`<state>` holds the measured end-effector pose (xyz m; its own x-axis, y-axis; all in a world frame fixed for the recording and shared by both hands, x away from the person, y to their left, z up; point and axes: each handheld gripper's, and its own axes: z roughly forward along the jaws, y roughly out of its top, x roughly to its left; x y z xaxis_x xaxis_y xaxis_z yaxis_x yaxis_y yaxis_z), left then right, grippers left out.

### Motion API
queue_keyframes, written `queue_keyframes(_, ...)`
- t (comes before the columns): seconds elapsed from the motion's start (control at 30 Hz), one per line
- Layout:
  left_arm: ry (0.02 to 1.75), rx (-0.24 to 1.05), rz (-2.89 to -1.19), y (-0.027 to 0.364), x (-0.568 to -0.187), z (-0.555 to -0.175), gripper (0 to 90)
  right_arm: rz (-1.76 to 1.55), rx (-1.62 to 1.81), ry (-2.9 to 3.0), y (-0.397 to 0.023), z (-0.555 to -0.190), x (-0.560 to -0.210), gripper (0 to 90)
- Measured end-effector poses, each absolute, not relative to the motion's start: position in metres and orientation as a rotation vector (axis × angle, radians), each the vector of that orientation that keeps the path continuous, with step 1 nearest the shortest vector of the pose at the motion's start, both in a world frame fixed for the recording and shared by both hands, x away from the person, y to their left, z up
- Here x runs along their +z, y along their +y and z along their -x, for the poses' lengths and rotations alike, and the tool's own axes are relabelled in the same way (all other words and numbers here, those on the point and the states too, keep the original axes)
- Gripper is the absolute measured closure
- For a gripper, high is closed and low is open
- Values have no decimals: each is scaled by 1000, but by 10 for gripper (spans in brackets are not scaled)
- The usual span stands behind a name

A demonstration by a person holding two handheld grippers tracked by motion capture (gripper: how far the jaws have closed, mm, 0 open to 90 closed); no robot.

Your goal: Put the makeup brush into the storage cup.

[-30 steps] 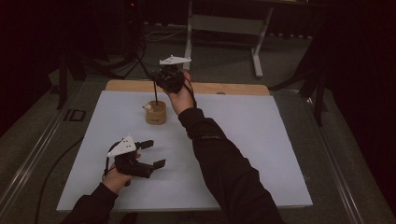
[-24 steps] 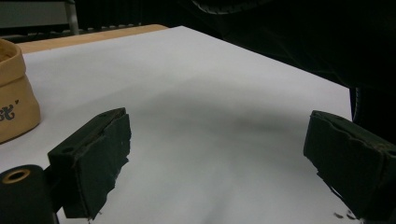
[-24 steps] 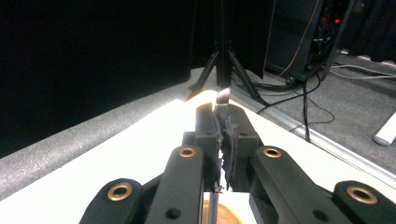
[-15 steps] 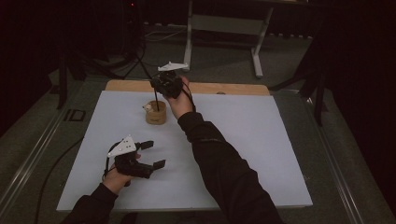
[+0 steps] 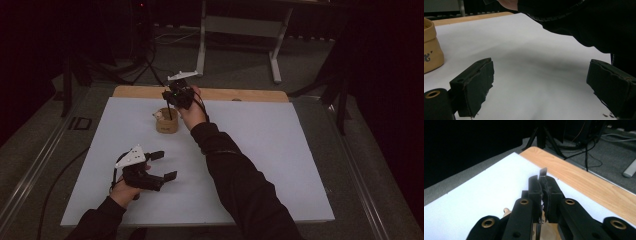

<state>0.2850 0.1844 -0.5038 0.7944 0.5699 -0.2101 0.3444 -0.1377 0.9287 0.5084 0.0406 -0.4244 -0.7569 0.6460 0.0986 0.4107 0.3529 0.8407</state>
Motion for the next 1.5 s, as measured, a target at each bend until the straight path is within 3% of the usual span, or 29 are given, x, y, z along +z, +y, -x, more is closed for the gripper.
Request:
queue_keyframes(0.2, 709, 224, -1750, 184, -504, -285, 70, -946, 1323, 2399, 42, -510, -429, 836)
queue_keyframes(0.27, 712, 223, -1750, 184, -504, -285, 70, -949, 1317, 2401, 43, -510, -429, 687)
queue_keyframes(0.43, 709, 217, -1752, 184, -504, -285, 70, -921, 1328, 2437, 43, -509, -423, 464)
queue_keyframes(0.5, 709, 219, -1757, 183, -504, -285, 70, -929, 1336, 2441, 43, -507, -419, 291)
queue_keyframes(0.67, 712, 218, -1760, 183, -504, -285, 69, -871, 1272, 2456, 38, -499, -411, 87)
queue_keyframes(1.5, 683, 214, -1777, 178, -502, -285, 54, -858, 1242, 2470, -25, -470, -398, 83)
